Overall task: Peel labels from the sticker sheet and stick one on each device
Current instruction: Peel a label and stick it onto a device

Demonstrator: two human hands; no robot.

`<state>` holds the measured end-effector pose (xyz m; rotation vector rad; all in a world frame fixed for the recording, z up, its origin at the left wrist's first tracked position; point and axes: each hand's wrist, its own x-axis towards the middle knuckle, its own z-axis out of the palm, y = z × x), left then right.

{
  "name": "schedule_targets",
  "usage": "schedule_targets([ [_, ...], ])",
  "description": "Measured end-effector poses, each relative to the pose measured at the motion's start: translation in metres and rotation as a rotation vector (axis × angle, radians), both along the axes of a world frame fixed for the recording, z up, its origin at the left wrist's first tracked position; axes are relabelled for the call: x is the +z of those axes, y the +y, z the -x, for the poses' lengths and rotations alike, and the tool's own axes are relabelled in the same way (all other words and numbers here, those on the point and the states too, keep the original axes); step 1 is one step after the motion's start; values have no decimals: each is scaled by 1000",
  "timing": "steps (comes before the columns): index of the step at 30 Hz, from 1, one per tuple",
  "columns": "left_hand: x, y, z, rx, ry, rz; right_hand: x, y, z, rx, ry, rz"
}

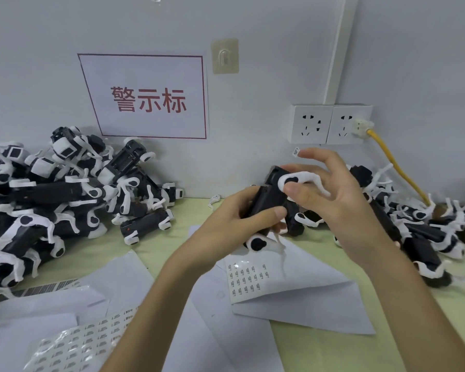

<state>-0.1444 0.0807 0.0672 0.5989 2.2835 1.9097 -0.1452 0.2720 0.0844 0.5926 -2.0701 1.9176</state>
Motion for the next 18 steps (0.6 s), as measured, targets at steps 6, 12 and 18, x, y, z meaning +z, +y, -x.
schedule_targets([
  [6, 1, 2, 4, 152, -42, -205, -1, -2, 4, -64, 22, 73],
  [12, 0, -1, 8, 176, -138, -454, -1, -7, 4, -119, 50, 144],
  [18, -3, 0, 10, 141, -146, -510, -4, -11, 3, -19, -50, 122],
])
